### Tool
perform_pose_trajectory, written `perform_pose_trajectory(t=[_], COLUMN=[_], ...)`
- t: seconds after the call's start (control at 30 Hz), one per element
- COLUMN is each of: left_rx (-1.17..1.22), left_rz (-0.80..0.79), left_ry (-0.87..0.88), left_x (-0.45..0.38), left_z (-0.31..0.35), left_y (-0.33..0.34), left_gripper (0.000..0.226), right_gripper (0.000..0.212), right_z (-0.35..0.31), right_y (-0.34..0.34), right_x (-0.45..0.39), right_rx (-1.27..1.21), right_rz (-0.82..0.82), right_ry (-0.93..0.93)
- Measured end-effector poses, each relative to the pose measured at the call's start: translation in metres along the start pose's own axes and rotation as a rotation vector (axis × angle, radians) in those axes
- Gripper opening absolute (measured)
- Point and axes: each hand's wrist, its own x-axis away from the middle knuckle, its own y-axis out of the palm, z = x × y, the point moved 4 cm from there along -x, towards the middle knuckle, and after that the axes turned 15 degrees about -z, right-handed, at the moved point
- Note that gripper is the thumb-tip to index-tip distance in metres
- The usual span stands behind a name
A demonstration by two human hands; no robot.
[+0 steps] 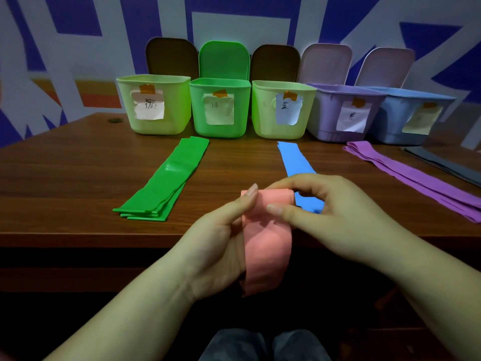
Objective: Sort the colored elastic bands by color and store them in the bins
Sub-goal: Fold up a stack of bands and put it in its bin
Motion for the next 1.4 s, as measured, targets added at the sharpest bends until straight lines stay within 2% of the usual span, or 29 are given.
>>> perform_pose_trajectory(t=[0.1,0.17,0.23,0.43,0.53,0.6,0.87,0.97,1.07,1.17,1.27,1.4], left_rx=[0.051,0.013,-0.026,-0.159,-0.105,-0.131,-0.437,-0.499,-0.49,-0.768,-1.137,-1.236], left_rz=[-0.059,0.023,0.112,0.044,0.016,0.03,0.245,0.17,0.118,0.154,0.24,0.31], left_ry=[-0.004,-0.008,0.01,-0.02,-0.023,-0.033,0.256,0.275,0.301,0.301,0.305,0.356], left_x=[0.0,-0.001,-0.002,-0.003,-0.004,-0.004,-0.017,-0.013,-0.007,-0.001,0.002,0.005], left_z=[-0.002,-0.003,0.0,0.006,0.004,0.001,-0.005,-0.008,-0.011,-0.01,-0.011,-0.013], left_y=[-0.003,-0.007,-0.01,-0.004,-0.004,-0.003,-0.007,-0.006,-0.007,-0.014,-0.016,-0.015], left_gripper=[0.053,0.047,0.03,0.031,0.035,0.026,0.037,0.036,0.031,0.024,0.029,0.028], right_gripper=[0.018,0.024,0.027,0.044,0.03,0.022,0.029,0.028,0.024,0.025,0.041,0.04], right_z=[-0.004,-0.003,-0.001,0.002,0.001,0.001,-0.001,-0.003,-0.001,0.002,0.006,0.005], right_y=[-0.001,0.0,0.0,-0.004,-0.004,-0.004,0.002,0.003,-0.001,-0.002,-0.001,0.004], right_x=[0.002,0.002,0.002,0.003,0.004,0.003,0.001,0.003,0.002,0.0,-0.005,-0.008], right_rx=[-0.001,-0.013,-0.032,-0.082,-0.039,-0.031,-0.075,-0.122,-0.307,-0.488,-0.58,-0.594], right_rz=[0.063,0.069,0.057,-0.019,0.031,0.096,0.227,0.24,0.204,0.162,0.143,0.13], right_ry=[-0.05,-0.057,-0.044,0.024,-0.001,-0.04,-0.057,-0.055,-0.034,-0.021,-0.009,0.002])
